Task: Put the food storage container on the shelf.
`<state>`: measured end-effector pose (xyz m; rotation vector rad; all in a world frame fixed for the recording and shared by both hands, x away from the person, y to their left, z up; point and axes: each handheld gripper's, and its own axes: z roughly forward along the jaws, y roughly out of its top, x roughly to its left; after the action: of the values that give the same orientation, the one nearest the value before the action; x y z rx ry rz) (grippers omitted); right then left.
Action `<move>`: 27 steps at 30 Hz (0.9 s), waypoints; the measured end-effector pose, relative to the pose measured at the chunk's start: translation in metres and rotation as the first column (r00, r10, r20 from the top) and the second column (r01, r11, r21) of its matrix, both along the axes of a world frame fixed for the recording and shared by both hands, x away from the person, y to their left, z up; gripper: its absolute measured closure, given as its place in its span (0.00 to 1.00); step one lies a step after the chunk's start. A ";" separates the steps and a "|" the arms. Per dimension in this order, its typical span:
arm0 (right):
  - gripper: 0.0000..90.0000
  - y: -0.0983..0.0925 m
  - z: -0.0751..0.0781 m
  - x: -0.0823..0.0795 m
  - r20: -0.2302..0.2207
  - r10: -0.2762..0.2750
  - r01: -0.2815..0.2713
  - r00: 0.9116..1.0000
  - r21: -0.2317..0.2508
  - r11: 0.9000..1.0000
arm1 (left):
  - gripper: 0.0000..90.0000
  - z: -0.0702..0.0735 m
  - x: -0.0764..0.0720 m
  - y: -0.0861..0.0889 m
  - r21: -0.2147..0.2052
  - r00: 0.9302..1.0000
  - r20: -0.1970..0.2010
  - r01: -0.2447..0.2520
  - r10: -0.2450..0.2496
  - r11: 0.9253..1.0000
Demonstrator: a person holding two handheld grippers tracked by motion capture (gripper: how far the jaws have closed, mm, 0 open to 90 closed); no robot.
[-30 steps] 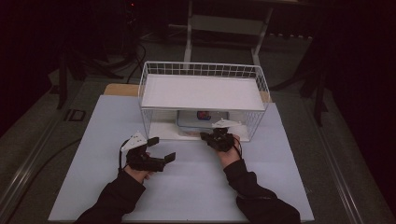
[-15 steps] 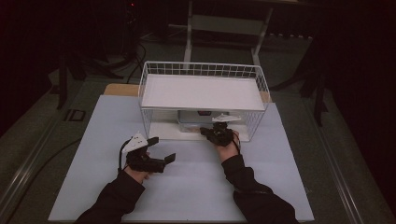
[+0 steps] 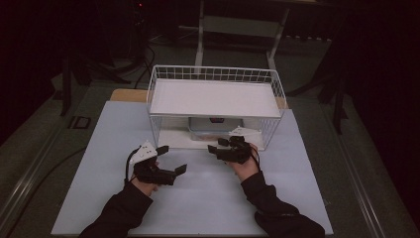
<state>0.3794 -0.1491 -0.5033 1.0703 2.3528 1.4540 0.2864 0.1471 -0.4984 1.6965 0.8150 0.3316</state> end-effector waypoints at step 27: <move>0.19 -0.049 -0.002 -0.077 0.061 0.062 -0.060 0.996 -0.035 0.998 | 0.00 -0.003 -0.015 -0.002 0.078 0.997 -0.001 0.077 -0.077 0.994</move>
<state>0.3022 -0.1984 -0.5049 0.9393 2.3779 1.4411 0.2715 0.1454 -0.5009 1.7951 0.7420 0.3155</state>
